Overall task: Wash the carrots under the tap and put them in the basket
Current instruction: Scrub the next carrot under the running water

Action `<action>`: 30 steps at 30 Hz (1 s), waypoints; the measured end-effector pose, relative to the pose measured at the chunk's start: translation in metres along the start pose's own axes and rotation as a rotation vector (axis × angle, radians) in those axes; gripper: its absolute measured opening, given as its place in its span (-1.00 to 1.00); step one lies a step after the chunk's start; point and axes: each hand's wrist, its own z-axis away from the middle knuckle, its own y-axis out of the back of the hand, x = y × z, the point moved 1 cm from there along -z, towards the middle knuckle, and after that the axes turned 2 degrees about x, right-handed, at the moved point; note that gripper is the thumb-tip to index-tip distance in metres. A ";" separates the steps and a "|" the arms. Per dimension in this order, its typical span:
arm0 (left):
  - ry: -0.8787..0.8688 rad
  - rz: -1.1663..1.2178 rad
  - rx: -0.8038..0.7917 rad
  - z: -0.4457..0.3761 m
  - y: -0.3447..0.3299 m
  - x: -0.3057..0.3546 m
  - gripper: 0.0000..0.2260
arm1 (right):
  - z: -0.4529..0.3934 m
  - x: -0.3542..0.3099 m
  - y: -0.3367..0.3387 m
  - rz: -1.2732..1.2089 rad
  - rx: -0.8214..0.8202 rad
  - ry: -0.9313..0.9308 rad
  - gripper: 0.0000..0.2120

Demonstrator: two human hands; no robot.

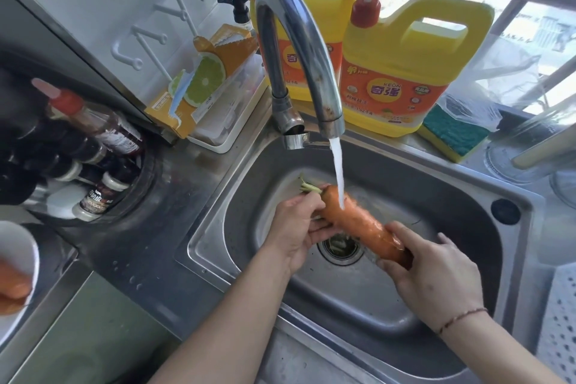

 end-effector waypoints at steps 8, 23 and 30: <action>0.016 0.003 0.007 0.000 0.001 -0.001 -0.89 | 0.000 0.004 -0.004 0.035 -0.009 0.009 -0.47; -0.018 0.054 -0.151 0.000 0.012 -0.002 -0.76 | -0.006 0.015 0.002 -0.576 -0.395 -0.045 -0.62; -0.057 -0.010 -0.032 -0.007 -0.002 -0.011 -0.75 | -0.006 0.020 -0.009 -0.186 -0.266 0.045 -0.77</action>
